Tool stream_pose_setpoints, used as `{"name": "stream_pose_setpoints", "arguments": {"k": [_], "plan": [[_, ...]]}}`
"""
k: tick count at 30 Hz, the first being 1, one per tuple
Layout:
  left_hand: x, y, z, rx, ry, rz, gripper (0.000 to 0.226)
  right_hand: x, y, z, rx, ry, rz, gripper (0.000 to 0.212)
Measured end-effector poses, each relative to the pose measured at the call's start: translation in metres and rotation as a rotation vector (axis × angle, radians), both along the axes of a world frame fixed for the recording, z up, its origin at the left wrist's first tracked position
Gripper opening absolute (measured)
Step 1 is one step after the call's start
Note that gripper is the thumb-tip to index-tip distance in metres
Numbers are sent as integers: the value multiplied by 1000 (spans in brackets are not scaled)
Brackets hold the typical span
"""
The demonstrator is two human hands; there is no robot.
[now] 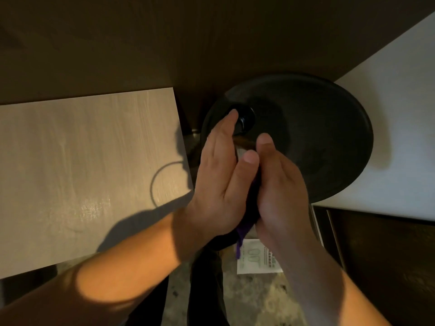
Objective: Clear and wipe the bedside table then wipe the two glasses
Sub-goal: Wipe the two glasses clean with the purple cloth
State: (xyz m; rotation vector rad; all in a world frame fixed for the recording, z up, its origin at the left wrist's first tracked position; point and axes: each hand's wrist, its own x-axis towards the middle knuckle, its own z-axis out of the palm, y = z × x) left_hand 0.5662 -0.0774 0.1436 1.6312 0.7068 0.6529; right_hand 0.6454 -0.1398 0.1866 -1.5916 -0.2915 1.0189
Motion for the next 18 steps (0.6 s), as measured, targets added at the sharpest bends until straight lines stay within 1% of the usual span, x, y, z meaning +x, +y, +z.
{"name": "stream_pose_setpoints", "arguments": {"k": [1, 2, 3, 4, 5, 6, 7, 8, 9, 10, 11, 12, 13, 14, 15, 16, 17, 18], "plan": [[1, 2, 9, -205, -58, -27, 61, -2, -2, -4, 11, -135, 1, 42], [2, 4, 21, -507, -158, -8, 58, -4, -4, -8, 41, -322, 16, 40], [4, 8, 29, -814, -222, 26, 57, -5, -8, -14, 94, -536, 58, 38], [4, 12, 32, -1090, -266, 13, 61, -3, -14, -21, 151, -733, 128, 36], [5, 14, 30, -1268, -295, -8, 67, 1, -21, -28, 207, -909, 212, 37], [5, 16, 29, -1356, -295, 8, 71, 6, -26, -33, 261, -1043, 290, 38], [6, 15, 30, -1381, -273, 11, 69, 11, -30, -37, 294, -1107, 338, 38], [5, 12, 29, -1377, -265, 36, 65, 12, -31, -39, 297, -1101, 341, 38], [6, 7, 27, -1320, -237, 50, 63, 12, -31, -39, 280, -1049, 309, 38], [8, 1, 27, -1248, -217, 63, 62, 8, -30, -38, 255, -964, 261, 39], [10, -6, 25, -1135, -201, 84, 59, 3, -28, -35, 223, -862, 200, 42], [12, -12, 24, -975, -184, 125, 52, -2, -25, -32, 186, -755, 137, 45], [13, -15, 23, -746, -144, 174, 47, -4, -22, -27, 144, -644, 83, 47], [14, -17, 18, -508, -102, 167, 54, -2, -18, -20, 87, -516, 42, 46], [13, -20, 6, -289, -64, 91, 65, 3, -13, -12, 24, -359, 17, 44], [12, -22, -8, -130, -14, 29, 72, 11, -10, -7, -30, -178, 20, 42], [13, -22, -14, -81, 12, -16, 74, 19, -8, -3, -75, -31, 35, 40], [14, -20, -16, -130, -11, -46, 72, 26, -6, -2, -105, 19, 47, 38]]}}
